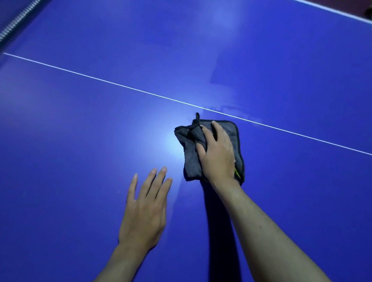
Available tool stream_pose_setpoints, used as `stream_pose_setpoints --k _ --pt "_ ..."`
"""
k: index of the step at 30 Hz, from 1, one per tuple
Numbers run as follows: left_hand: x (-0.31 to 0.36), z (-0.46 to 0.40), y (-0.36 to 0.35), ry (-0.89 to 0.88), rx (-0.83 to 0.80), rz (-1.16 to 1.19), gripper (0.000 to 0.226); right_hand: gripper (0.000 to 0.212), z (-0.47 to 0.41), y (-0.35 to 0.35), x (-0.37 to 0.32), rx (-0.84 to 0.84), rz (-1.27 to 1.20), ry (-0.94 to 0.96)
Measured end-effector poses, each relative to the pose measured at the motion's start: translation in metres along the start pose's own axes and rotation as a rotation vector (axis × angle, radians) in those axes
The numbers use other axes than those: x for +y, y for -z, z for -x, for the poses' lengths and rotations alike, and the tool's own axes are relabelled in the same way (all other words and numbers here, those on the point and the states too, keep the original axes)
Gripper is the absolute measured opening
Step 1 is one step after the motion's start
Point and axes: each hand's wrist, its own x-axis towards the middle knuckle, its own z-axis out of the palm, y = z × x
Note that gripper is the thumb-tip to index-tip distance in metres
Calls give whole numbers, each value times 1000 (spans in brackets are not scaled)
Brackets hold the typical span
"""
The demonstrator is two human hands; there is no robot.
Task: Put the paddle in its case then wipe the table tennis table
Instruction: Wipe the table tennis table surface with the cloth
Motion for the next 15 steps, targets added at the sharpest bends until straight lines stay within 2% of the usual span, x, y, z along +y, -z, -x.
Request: stream_pose_setpoints --k 6,10,15 --pt "2 -3 1 8 16 20 53 42 -40 4 -8 -8 -19 -20" --pt "3 -4 8 -1 55 142 53 42 -42 5 -4 5 -13 -23" --pt "5 -4 17 -19 120 221 45 44 -30 26 40 46 -13 -105"
